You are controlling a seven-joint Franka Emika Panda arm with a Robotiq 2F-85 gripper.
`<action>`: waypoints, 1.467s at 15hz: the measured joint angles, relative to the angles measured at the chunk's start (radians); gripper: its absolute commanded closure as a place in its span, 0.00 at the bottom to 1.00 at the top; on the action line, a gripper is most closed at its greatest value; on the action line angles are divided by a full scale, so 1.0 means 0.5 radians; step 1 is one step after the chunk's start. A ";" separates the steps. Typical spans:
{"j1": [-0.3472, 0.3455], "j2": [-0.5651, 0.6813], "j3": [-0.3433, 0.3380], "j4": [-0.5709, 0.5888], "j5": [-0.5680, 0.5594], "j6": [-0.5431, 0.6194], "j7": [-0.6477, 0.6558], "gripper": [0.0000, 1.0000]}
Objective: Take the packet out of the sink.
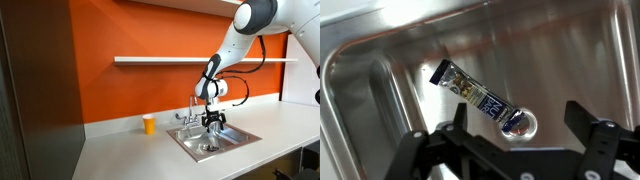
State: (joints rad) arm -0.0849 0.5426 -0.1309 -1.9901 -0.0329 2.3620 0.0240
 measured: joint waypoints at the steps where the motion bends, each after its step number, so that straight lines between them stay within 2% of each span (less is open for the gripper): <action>1: -0.004 0.023 0.000 0.015 0.000 0.001 0.000 0.00; 16: -0.006 0.269 0.053 0.072 0.007 0.103 0.000 0.00; 22: -0.006 0.286 0.053 0.077 0.010 0.109 0.000 0.00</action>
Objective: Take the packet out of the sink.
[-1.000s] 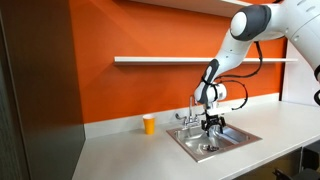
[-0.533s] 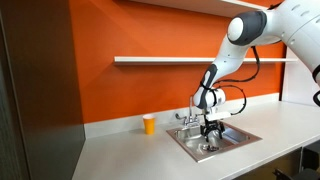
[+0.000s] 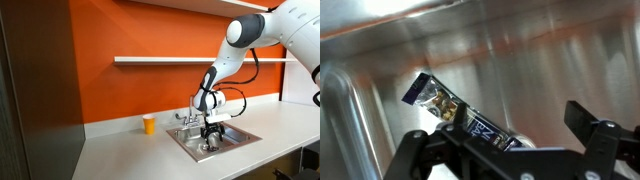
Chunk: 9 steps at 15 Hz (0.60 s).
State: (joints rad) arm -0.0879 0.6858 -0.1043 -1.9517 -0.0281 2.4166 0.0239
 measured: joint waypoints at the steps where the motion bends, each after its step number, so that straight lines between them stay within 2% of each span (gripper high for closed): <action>1: 0.000 0.000 0.000 0.000 0.000 0.000 0.000 0.00; 9: 0.000 0.011 -0.002 0.000 -0.001 0.014 0.000 0.00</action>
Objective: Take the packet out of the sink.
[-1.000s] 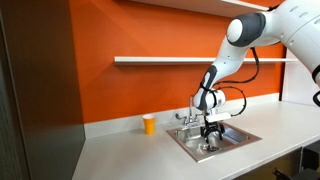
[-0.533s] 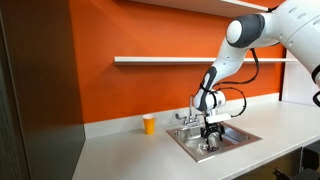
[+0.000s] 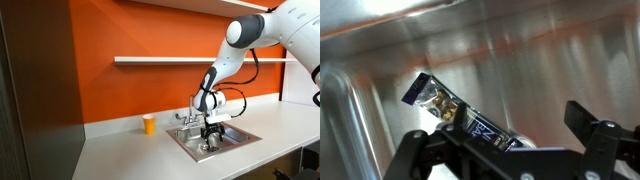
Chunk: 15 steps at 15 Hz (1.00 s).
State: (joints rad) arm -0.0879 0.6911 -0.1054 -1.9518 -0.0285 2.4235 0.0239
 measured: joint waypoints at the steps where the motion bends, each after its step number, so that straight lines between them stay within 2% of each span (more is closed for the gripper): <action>1: 0.000 0.008 -0.002 0.000 -0.002 0.019 0.000 0.00; 6: -0.007 0.062 -0.020 0.000 -0.031 0.207 -0.115 0.00; 11: -0.071 0.124 -0.021 0.005 -0.114 0.362 -0.387 0.00; 15: -0.135 0.173 -0.004 0.029 -0.157 0.402 -0.617 0.00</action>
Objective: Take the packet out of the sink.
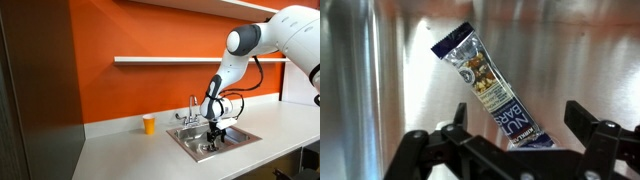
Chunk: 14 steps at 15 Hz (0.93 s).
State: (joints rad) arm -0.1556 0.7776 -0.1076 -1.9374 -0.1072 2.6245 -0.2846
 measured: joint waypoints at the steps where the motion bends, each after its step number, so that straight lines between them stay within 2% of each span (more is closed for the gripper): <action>1: -0.013 0.011 0.007 0.007 -0.013 0.000 -0.044 0.00; 8: -0.072 0.079 0.068 0.050 -0.080 -0.004 -0.317 0.00; 14: -0.106 0.143 0.088 0.085 -0.117 -0.005 -0.429 0.00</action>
State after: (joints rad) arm -0.2085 0.8493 -0.0637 -1.8948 -0.1654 2.6221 -0.4991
